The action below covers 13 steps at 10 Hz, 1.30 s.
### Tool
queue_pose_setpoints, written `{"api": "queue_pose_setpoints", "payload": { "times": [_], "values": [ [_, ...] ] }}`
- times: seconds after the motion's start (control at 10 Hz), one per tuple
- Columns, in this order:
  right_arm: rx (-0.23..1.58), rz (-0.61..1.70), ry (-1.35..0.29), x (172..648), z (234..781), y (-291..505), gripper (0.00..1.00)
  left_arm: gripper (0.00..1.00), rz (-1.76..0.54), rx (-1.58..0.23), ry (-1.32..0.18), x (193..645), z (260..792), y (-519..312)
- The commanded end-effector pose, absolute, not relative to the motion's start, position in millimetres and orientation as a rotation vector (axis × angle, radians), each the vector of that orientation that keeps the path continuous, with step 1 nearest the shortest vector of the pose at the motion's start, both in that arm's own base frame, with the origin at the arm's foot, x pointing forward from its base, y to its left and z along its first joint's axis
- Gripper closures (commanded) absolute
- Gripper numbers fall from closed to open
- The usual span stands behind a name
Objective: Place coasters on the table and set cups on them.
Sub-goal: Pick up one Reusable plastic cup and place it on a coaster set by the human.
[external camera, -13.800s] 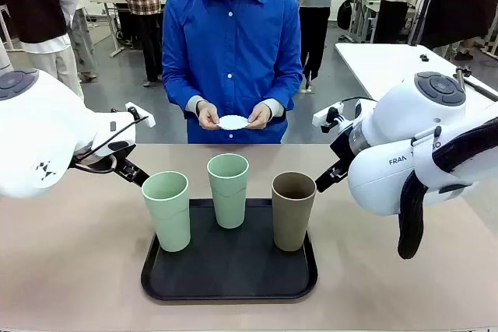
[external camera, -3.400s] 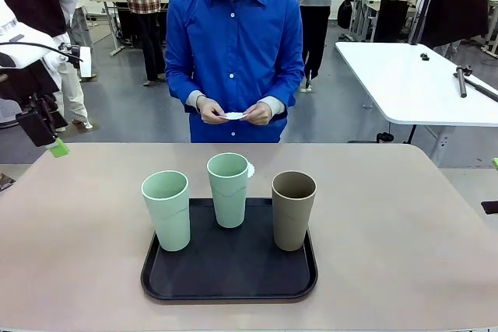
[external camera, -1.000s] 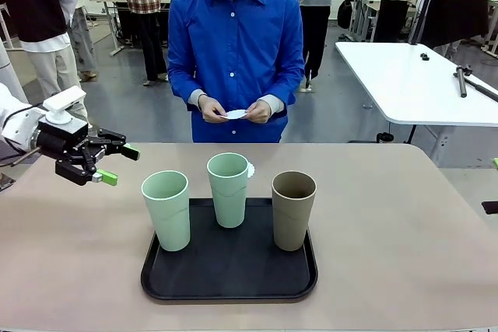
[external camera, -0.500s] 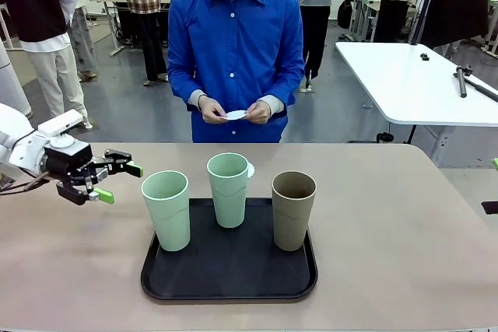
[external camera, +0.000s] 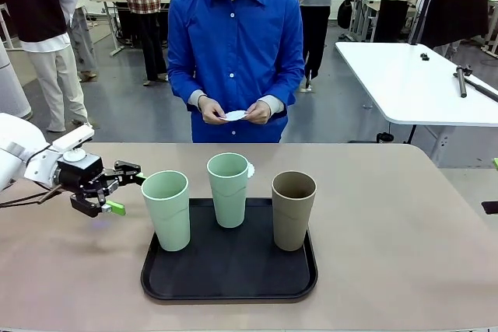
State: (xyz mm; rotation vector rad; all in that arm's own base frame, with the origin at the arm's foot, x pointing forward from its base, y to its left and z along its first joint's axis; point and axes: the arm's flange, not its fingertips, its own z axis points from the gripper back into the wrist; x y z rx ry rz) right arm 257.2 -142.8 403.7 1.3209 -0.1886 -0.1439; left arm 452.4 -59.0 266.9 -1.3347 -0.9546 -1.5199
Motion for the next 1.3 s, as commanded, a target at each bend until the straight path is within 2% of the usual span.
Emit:
{"api": "queue_pose_setpoints", "payload": {
  "times": [0.0, 0.5, 1.2],
  "values": [
    [1.334, -0.151, -0.194, 259, 405, -143, 0.0, 0.0, -1.468, -1.318, -0.955, 465, 267, -69],
    [1.334, -0.151, -0.194, 259, 405, -143, 0.0, 0.0, -1.445, -1.377, -0.903, 481, 261, -88],
    [1.334, -0.151, -0.194, 259, 405, -143, 0.0, 0.0, -1.557, -1.419, -0.813, 468, 254, -87]
  ]
}}
